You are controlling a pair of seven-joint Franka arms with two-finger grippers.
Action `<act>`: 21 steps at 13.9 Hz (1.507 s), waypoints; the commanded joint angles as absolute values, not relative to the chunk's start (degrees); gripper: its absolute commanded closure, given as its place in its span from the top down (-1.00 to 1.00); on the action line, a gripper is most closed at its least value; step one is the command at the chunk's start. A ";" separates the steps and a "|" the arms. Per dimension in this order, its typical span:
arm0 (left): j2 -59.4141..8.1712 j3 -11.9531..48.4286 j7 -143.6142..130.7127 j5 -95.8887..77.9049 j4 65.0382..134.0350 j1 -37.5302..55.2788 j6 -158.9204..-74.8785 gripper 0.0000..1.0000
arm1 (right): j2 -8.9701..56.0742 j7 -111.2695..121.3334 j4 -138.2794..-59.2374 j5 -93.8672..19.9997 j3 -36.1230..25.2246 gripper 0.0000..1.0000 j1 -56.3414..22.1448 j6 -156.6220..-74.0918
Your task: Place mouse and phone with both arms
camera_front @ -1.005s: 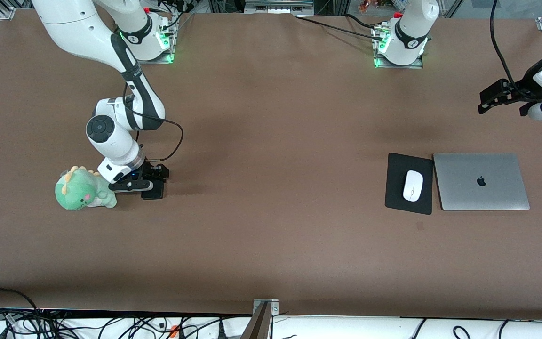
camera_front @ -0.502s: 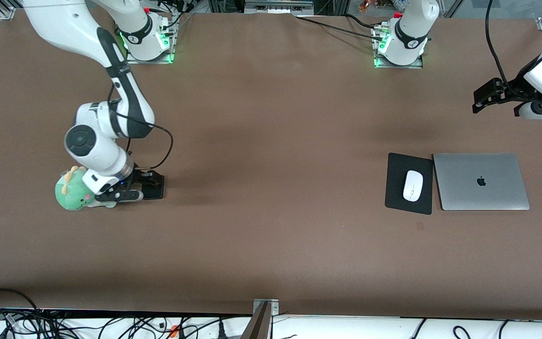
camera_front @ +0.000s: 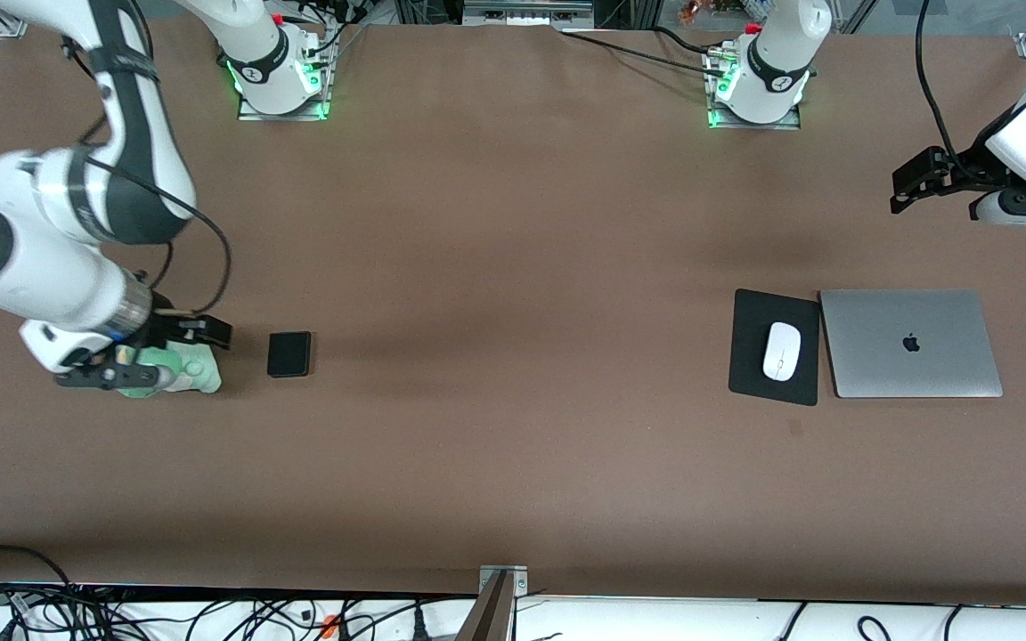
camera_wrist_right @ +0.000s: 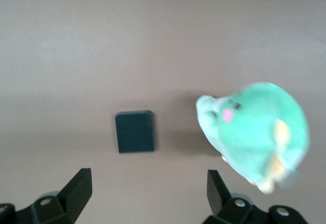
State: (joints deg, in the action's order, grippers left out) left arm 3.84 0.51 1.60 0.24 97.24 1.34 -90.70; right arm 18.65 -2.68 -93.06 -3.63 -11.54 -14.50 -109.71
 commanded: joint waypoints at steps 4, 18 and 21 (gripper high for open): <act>4.66 1.14 2.46 0.62 97.21 0.70 -90.00 1.00 | 8.72 3.61 -92.29 -4.22 -16.26 1.00 -14.15 -97.59; 4.39 1.14 2.11 1.05 96.33 0.70 -90.18 1.00 | 1.49 3.16 -88.25 -1.85 -8.17 1.00 -4.39 -89.74; 4.57 0.53 2.37 1.05 96.24 0.53 -89.91 1.00 | 1.76 1.41 -87.28 -1.41 -8.09 1.00 -5.01 -89.03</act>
State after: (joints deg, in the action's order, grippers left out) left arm 3.93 0.60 1.60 0.28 96.82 0.99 -90.73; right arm 1.62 2.36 -88.89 -2.39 -8.86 -5.36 -90.61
